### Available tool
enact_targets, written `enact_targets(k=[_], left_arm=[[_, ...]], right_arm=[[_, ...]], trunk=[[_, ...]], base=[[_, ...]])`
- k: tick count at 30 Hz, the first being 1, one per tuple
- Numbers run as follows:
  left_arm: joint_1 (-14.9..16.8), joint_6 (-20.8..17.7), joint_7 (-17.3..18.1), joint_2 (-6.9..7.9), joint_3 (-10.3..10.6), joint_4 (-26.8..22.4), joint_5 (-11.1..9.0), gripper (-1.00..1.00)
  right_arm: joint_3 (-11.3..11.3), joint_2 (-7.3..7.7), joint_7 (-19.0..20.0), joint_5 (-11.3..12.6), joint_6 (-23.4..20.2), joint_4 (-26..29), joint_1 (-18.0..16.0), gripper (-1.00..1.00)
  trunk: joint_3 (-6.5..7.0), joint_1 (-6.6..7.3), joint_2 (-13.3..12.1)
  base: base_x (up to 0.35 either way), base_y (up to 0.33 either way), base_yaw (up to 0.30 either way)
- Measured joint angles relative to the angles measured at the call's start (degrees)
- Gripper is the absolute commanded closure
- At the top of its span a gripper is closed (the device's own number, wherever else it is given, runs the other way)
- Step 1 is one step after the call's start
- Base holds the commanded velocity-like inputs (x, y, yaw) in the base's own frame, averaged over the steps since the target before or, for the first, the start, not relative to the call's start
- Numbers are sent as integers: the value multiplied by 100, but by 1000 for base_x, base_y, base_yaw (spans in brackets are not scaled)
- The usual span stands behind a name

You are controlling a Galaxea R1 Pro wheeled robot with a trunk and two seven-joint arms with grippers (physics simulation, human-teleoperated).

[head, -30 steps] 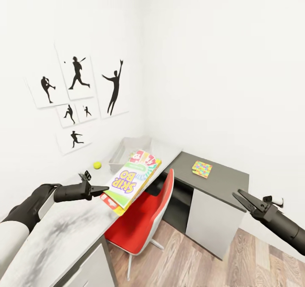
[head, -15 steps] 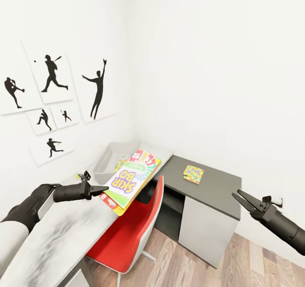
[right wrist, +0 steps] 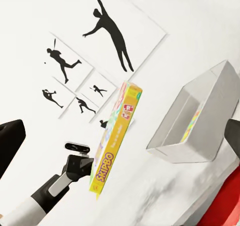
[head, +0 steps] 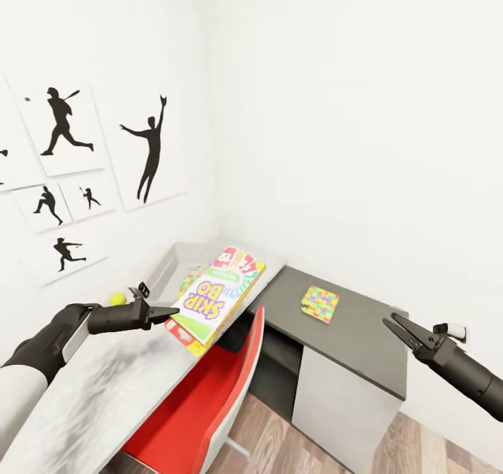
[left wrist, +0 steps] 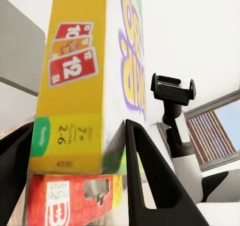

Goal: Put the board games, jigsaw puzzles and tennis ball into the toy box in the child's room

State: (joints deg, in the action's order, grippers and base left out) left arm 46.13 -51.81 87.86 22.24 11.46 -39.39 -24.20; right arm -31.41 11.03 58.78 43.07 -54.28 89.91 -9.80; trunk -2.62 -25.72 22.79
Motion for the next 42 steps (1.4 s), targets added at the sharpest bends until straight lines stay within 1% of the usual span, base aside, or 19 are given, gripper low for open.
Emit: enact_targets(k=[20,29,42], left_arm=[[0,5,0,4,0,0,-5,100],[0,7,0,3,-1,-1,-5,100],[1,9,0,3,5,0,-3,100]], right_arm=[[2,3,12,0,-6,17,0,-100],[0,4,17,1,-6,16,0,-100],[0,4,54,1,-6,0,0,-100]], trunk=[[0,0,0],[0,-2,-1],[0,-1,0]], base=[[252,-211,288],[129,-25,291],[136,32,274]])
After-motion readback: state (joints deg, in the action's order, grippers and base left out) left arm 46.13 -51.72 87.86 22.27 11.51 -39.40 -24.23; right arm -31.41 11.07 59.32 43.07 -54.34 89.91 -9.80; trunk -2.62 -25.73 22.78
